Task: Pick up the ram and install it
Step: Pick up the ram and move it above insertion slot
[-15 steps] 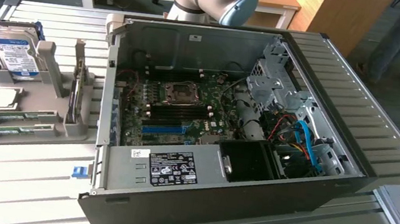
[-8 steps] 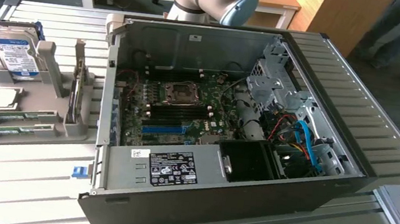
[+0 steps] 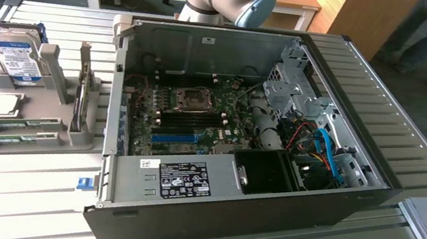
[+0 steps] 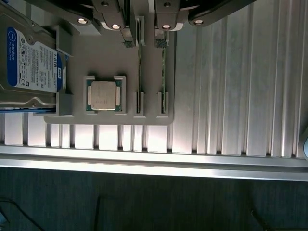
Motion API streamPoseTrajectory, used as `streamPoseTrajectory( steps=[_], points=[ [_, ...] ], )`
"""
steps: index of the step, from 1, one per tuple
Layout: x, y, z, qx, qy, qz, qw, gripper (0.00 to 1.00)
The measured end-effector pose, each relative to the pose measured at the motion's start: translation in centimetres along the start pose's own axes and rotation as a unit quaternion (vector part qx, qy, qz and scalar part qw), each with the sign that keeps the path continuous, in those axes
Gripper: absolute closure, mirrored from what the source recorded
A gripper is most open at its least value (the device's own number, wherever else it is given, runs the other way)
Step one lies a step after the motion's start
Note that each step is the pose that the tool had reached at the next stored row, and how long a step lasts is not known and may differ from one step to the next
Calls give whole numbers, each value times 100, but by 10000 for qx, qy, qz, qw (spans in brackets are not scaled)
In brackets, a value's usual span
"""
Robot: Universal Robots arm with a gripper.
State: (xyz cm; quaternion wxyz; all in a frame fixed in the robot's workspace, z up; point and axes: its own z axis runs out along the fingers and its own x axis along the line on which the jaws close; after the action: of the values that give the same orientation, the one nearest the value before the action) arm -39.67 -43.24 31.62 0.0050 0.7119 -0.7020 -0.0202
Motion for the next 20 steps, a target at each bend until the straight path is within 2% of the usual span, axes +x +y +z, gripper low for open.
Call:
streamPoseTrajectory(
  steps=[8,20],
  points=[
    [2,-3,81,-1,-1,0,10000,71],
    [6,-10,267,-1,-1,-1,10000,71]
  ],
)
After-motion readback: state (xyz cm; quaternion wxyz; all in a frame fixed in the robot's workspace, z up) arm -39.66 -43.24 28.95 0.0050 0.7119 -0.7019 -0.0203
